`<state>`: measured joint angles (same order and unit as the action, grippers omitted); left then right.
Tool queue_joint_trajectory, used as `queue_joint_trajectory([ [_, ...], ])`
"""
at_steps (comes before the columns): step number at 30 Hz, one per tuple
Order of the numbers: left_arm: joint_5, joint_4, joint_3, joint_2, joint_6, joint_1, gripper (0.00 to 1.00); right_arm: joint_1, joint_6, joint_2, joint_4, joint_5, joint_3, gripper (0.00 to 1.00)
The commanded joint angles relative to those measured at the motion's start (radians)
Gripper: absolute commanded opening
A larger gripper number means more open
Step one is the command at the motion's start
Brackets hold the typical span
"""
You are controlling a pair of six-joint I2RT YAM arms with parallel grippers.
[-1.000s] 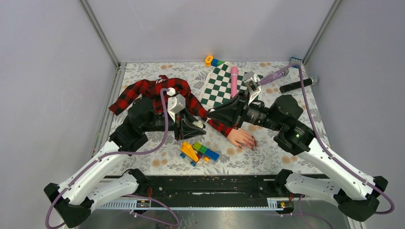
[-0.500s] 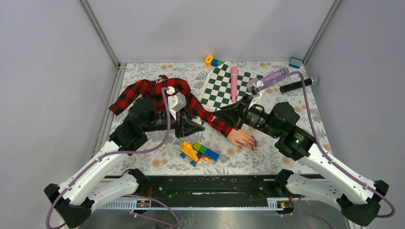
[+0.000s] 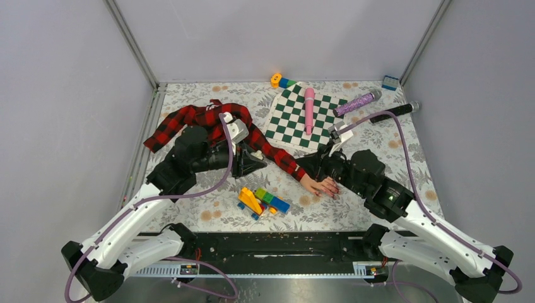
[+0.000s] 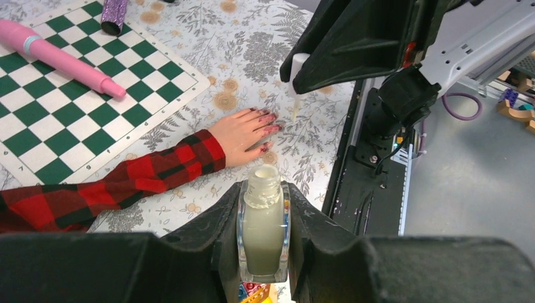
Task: Paint the nails
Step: Unscrew the nail polish bottle, then paint the nail polish on the nail.
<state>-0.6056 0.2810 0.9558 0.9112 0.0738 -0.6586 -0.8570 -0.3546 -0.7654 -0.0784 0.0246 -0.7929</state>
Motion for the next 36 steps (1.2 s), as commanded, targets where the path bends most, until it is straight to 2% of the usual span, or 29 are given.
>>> queue_joint_trajectory([
  [1, 0.047, -0.018, 0.047, 0.002, -0.029, 0.003, 0.0, 0.004, 0.007, 0.011, -0.016, 0.138, 0.087, 0.0],
  [14, 0.033, -0.023, 0.047, 0.042, -0.016, 0.003, 0.0, 0.004, -0.141, 0.044, 0.023, 0.351, 0.356, 0.0],
  [36, -0.039, -0.053, 0.04, 0.097, 0.02, -0.009, 0.0, 0.004, -0.195, -0.002, 0.054, 0.486, 0.433, 0.0],
])
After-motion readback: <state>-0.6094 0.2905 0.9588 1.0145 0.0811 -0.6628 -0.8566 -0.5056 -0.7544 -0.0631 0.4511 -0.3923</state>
